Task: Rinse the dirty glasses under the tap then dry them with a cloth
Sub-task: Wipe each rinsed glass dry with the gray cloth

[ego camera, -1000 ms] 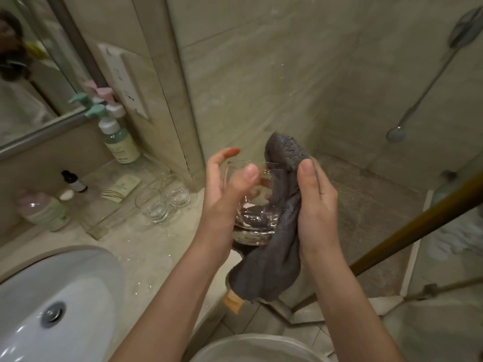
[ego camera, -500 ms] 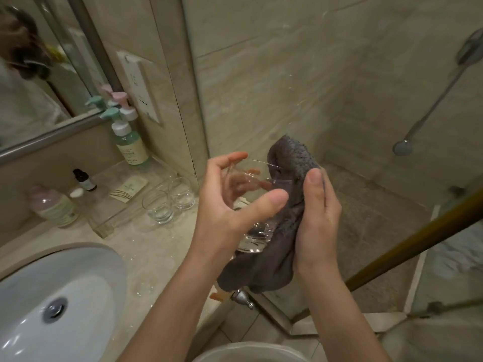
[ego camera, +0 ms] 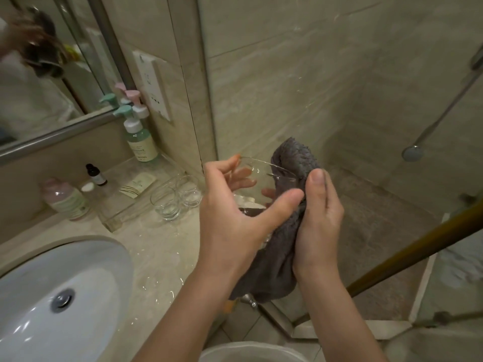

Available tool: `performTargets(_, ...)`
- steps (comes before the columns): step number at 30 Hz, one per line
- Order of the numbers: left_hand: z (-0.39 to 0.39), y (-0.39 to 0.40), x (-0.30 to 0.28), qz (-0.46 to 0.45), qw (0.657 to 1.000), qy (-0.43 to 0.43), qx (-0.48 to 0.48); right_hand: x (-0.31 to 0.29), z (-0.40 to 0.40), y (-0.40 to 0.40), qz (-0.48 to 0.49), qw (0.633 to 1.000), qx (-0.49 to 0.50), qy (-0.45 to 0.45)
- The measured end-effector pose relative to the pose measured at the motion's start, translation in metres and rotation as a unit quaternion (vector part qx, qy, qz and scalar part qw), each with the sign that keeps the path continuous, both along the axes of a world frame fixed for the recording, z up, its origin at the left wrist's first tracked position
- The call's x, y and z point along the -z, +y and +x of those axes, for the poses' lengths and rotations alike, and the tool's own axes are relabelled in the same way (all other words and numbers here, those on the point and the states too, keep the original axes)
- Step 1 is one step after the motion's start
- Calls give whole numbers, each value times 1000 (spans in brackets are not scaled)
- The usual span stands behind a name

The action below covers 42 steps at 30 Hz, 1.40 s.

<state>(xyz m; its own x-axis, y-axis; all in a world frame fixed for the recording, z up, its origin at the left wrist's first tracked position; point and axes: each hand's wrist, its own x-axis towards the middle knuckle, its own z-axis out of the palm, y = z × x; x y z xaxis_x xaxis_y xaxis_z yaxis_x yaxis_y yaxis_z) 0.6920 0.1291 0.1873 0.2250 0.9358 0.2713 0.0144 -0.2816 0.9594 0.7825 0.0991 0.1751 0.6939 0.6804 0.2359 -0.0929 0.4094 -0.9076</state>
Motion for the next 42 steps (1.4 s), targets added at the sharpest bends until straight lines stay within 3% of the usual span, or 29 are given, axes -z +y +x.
performTargets(7,-6,6,-6,-117,971,-150,148,-6,2,-3,22,999,-22,36)
performTargets(11,-9,5,-3,-32,999,-38,21,-11,-2,-5,19,998,-21,56)
performTargets(15,-13,-11,-3,44,998,32,-45,-8,-14,-3,18,997,-19,67)
performTargets(19,-26,-8,-6,57,997,54,-17,-7,-23,-2,13,997,-26,78)
performTargets(24,-43,5,-12,-71,984,-87,136,-6,-33,3,2,997,-40,70)
performTargets(29,-69,9,-8,-8,1000,21,-14,-8,-54,8,16,992,-75,101)
performTargets(34,-93,-7,-7,32,995,38,-91,-7,-87,15,-2,992,-102,79)
performTargets(37,-115,-4,-8,14,994,4,-107,-8,-106,18,-9,988,-125,88)
performTargets(42,-157,2,-9,-89,988,-113,-54,-10,-144,22,-14,981,-174,86)
